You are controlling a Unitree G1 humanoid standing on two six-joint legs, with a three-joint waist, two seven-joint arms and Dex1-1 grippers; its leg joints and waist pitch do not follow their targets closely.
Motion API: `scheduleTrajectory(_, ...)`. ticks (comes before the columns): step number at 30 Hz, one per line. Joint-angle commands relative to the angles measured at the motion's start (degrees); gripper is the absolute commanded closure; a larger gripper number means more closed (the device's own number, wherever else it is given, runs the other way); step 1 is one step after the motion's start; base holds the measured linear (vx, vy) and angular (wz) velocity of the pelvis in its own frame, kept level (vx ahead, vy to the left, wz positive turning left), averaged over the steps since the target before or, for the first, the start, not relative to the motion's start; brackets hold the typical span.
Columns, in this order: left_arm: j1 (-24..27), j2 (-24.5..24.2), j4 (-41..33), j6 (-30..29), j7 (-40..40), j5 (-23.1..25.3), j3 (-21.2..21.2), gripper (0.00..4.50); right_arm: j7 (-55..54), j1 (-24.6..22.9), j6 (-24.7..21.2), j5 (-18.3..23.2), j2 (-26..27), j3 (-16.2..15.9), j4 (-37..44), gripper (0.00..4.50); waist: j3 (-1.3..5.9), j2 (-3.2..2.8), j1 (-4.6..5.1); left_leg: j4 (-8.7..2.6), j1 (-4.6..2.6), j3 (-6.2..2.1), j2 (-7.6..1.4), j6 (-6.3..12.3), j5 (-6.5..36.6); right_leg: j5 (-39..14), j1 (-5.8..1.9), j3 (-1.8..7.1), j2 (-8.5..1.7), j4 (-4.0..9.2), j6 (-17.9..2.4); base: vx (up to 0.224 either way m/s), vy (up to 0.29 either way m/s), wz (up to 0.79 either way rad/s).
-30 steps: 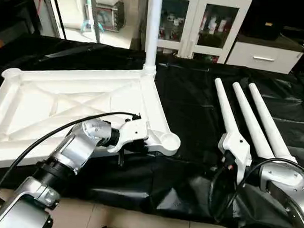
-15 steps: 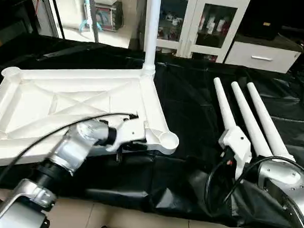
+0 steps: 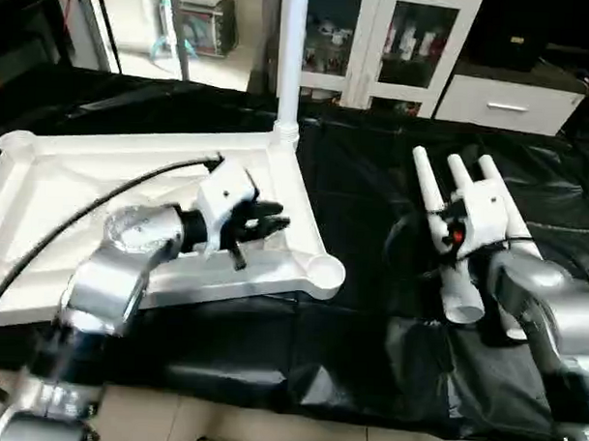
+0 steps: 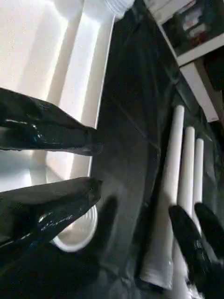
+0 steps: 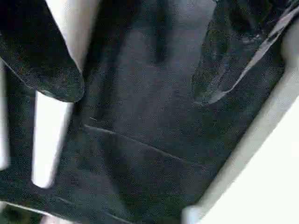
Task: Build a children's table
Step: Pick table leg
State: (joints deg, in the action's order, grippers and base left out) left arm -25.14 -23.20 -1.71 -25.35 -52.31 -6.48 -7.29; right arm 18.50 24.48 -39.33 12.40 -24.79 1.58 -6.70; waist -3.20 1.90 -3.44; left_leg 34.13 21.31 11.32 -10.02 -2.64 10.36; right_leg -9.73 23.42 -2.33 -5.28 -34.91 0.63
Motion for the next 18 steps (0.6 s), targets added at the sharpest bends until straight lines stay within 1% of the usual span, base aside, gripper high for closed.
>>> scheduleTrajectory(1, 0.73, 0.04, -3.22, -1.42, -0.61, -1.21, -1.22, 3.36, -2.28, 1.51, -1.98, -1.80, 0.06, 0.31, -2.87, 0.06, 3.62, -0.21, -0.07, -4.42, -0.95, -1.16, -2.53, -2.46, 14.43, -13.63, -2.03, 2.03, -2.36, 4.11, -11.10, 0.000, 0.000, 0.00)
scheduleTrajectory(2, 1.86, 0.23, -5.89, -2.88, -0.90, -1.92, -2.29, 3.36, -4.26, 4.29, -3.67, -3.20, 0.22, -0.06, -7.52, 0.06, 3.76, 0.32, 0.19, -4.41, -0.83, -1.27, -2.53, -2.30, 13.61, -13.08, -2.27, 1.90, -2.42, 3.78, -11.44, 0.000, 0.000, 0.00)
scheduleTrajectory(3, 2.08, 0.26, -6.45, -3.19, -1.03, -2.10, -2.53, 3.36, -4.60, 4.85, -3.86, -3.48, 0.24, -0.15, -8.53, 0.06, 3.64, 0.12, 0.18, -4.41, -0.88, -1.18, -2.49, -2.25, 13.74, -13.57, -2.11, 1.92, -2.37, 3.98, -11.43, 0.000, 0.000, 0.00)
scheduleTrajectory(4, 2.21, 0.28, -6.86, -3.50, -1.09, -2.26, -2.69, 3.36, -4.77, 5.22, -4.03, -3.63, 0.27, -0.20, -9.21, 0.06, 3.60, 0.05, 0.19, -4.27, -0.96, -1.09, -2.45, -2.26, 14.08, -13.91, -1.99, 1.97, -2.33, 4.03, -11.26, 0.000, 0.000, 0.00)
scheduleTrajectory(5, 2.68, 0.35, -8.71, -5.25, -1.21, -3.09, -3.25, 3.36, -5.07, 6.62, -4.87, -3.97, 0.51, -0.38, -11.94, 0.06, 3.61, 0.29, 0.09, -4.26, -0.94, -1.07, -2.43, -2.23, 14.24, -14.38, -2.06, 1.95, -2.35, 4.05, -10.91, 0.000, 0.000, 0.00)
scheduleTrajectory(6, 2.79, 0.30, -9.17, -5.55, -1.34, -3.28, -3.40, 3.36, -5.16, 6.94, -5.20, -3.97, 0.61, -0.37, -12.61, 0.06, 3.57, 0.25, 0.13, -4.26, -0.90, -1.06, -2.43, -2.21, 14.31, -14.54, -2.08, 1.98, -2.35, 4.04, -10.79, 0.000, 0.000, 0.00)
scheduleTrajectory(7, 3.14, 0.08, -10.97, -6.87, -1.74, -4.00, -4.01, 3.36, -5.27, 8.07, -6.57, -3.90, 0.89, -0.42, -15.23, 0.06, 3.59, 0.40, 0.15, -4.22, -0.89, -1.07, -2.42, -2.09, 14.16, -14.74, -2.06, 1.97, -2.38, 3.99, -10.64, 0.000, 0.000, 0.00)
scheduleTrajectory(8, 3.18, -0.16, -11.60, -7.25, -1.98, -4.14, -4.29, 3.36, -5.17, 8.35, -7.18, -3.69, 1.01, -0.37, -16.12, 0.06, 3.62, 0.67, 0.11, -4.19, -0.86, -1.03, -2.45, -1.88, 13.55, -14.40, -2.09, 1.95, -2.37, 3.98, -10.56, 0.000, 0.000, 0.00)
scheduleTrajectory(9, 3.25, -0.43, -12.25, -7.71, -2.18, -4.37, -4.47, 3.36, -5.00, 8.62, -7.98, -3.70, 1.07, -0.43, -17.02, 0.06, 3.60, 0.48, 0.02, -4.18, -0.88, -1.00, -2.42, -1.89, 13.24, -14.17, -2.08, 1.98, -2.32, 3.98, -10.40, 0.000, 0.000, 0.00)
scheduleTrajectory(11, 3.29, -1.08, -13.31, -8.88, -2.12, -4.74, -4.75, 3.36, -3.98, 8.90, -9.71, -3.70, 1.07, -0.65, -18.74, 0.06, 3.64, 0.50, 0.02, -4.14, -0.90, -0.95, -2.38, -1.94, 12.68, -13.13, -2.10, 1.95, -2.18, 3.85, -10.45, 0.000, 0.000, 0.00)
scheduleTrajectory(12, 3.25, -1.37, -13.50, -8.96, -2.37, -4.71, -4.91, 3.36, -3.63, 8.82, -10.19, -2.86, 1.37, 0.04, -19.00, 0.06, 3.67, 0.55, 0.03, -4.15, -0.85, -0.97, -2.38, -1.95, 12.58, -12.94, -2.15, 1.94, -2.16, 3.78, -10.44, 0.000, 0.000, 0.00)
scheduleTrajectory(13, 3.25, -1.37, -13.50, -8.96, -2.37, -4.71, -4.91, 3.36, -3.63, 8.82, -10.19, -2.86, 1.37, 0.04, -19.00, 0.06, 3.64, 0.52, -0.01, -4.15, -0.84, -0.95, -2.35, -1.93, 12.49, -12.90, -2.16, 1.96, -2.20, 3.81, -10.42, 0.000, 0.000, 0.00)
scheduleTrajectory(15, 3.21, -1.85, -14.21, -9.77, -2.63, -4.99, -5.06, 3.36, -3.20, 8.93, -11.45, -2.31, 1.54, 0.68, -20.24, 0.06, 3.67, 0.49, -0.04, -4.19, -0.95, -1.00, -2.44, -2.24, 12.76, -13.43, -2.17, 1.94, -2.28, 3.80, -10.34, 0.000, 0.000, 0.00)
scheduleTrajectory(18, 2.98, -3.13, -15.45, -10.54, -3.80, -5.41, -6.09, 3.36, -3.54, 8.86, -13.35, -2.40, 1.53, 1.15, -21.81, 0.06, 3.67, 0.51, -0.01, -4.18, -0.96, -0.97, -2.35, -2.45, 12.79, -13.51, -2.11, 1.91, -2.18, 3.80, -10.35, 0.000, 0.000, 0.00)
